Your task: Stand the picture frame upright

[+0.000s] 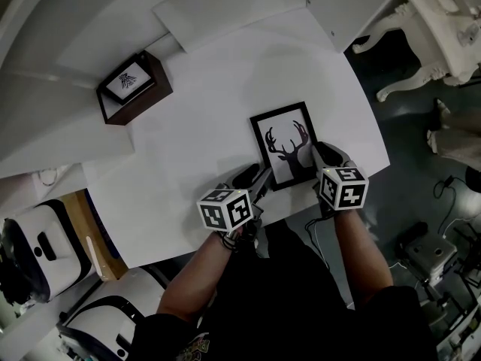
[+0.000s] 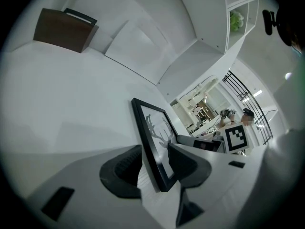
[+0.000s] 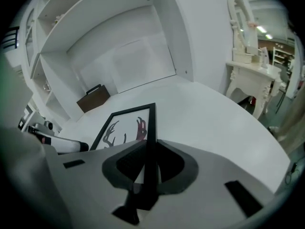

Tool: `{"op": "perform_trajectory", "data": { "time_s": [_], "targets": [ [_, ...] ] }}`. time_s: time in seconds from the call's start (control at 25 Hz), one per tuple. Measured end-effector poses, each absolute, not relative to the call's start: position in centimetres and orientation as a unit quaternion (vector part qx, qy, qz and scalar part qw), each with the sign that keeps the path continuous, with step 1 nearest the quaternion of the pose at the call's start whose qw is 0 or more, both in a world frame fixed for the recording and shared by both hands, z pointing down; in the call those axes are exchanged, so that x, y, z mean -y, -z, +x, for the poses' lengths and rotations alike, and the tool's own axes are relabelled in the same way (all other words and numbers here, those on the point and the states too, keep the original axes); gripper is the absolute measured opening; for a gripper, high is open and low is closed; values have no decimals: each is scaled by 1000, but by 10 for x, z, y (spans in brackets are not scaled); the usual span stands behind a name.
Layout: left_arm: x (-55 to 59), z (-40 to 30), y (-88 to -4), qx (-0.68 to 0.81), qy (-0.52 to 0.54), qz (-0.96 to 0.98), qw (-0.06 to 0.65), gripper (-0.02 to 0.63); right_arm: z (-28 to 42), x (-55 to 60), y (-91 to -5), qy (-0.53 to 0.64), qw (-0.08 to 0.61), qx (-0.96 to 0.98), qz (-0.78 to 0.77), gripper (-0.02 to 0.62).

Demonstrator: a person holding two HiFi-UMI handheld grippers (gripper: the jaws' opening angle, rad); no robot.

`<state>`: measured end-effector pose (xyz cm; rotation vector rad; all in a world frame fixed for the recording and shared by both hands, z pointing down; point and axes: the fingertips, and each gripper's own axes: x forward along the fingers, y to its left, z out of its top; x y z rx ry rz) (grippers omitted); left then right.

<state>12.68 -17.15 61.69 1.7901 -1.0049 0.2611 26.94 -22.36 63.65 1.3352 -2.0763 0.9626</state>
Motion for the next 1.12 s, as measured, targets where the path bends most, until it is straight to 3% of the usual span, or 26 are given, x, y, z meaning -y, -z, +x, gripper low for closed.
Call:
{"op": "perform_trajectory", "data": {
  "time_s": [0.6, 1.12],
  "targets": [
    [186, 140, -616, 395, -45, 721, 567, 172, 259, 214, -624, -409, 164, 777, 451, 58],
    [178, 143, -596, 347, 76, 700, 619, 40, 248, 205, -617, -413, 143, 799, 413, 61]
  ]
}}
